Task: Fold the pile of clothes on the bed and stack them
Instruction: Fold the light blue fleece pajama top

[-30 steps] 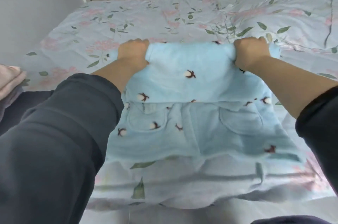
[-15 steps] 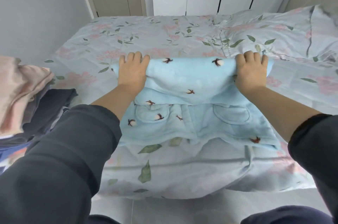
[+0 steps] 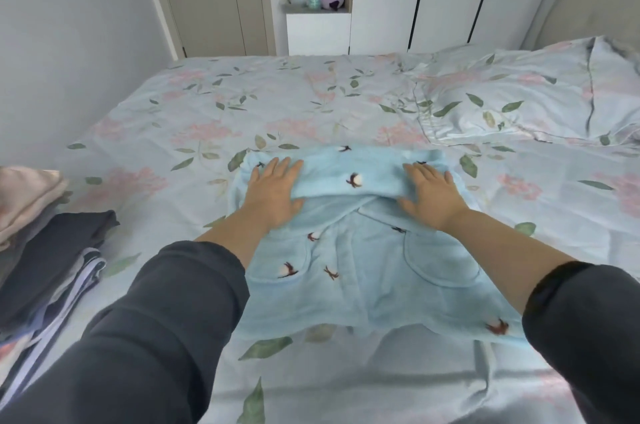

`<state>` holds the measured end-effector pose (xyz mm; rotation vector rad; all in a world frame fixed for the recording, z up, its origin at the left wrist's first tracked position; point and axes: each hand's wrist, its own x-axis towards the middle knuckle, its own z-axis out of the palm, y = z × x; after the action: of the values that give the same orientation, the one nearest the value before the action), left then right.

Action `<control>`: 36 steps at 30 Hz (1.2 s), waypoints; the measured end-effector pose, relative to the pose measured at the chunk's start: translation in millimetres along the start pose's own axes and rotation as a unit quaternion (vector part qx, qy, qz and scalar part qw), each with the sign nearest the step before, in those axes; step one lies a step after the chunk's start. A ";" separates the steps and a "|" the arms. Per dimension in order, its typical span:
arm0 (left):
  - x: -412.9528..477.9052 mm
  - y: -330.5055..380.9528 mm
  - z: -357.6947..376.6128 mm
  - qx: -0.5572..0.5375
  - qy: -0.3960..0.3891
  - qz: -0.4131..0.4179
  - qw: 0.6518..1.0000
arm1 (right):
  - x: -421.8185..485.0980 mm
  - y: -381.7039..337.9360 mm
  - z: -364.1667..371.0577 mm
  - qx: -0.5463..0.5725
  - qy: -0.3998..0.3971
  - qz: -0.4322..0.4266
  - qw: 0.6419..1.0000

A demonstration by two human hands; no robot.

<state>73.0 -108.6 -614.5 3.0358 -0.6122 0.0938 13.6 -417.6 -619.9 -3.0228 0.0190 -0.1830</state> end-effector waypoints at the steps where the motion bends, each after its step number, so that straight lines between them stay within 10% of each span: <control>1: 9.5 1.8 3.2 0.009 0.007 -0.004 1.000 | 8.5 -0.9 2.7 -0.003 0.008 -0.002 1.000; 6: 43.0 -0.6 19.9 0.081 -0.032 0.040 0.995 | 36.2 -2.2 19.0 -0.123 -0.052 -0.043 0.990; 15: 84.4 -14.0 -52.9 -0.153 -0.045 0.020 0.987 | 67.3 -12.6 -48.7 -0.019 0.029 -0.015 0.999; 20: 123.1 -15.1 -83.5 -0.026 0.254 -0.150 0.955 | 116.0 -2.3 -72.6 0.002 0.267 0.158 0.951; 26: 145.8 -4.7 -9.4 -0.154 0.121 -0.135 0.971 | 141.9 10.6 -16.1 0.124 0.157 0.166 0.966; 31: 177.8 11.1 33.8 -0.566 0.042 -0.178 0.804 | 162.9 -1.8 21.9 0.424 0.020 0.196 0.884; 36: 201.0 21.5 41.6 -0.792 -0.030 -0.192 0.579 | 188.6 -12.8 36.1 0.688 -0.083 0.216 0.688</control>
<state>251.7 -208.1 -641.6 1.2691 0.1058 -0.3717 205.2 -404.5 -631.5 -1.4273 0.3815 0.1086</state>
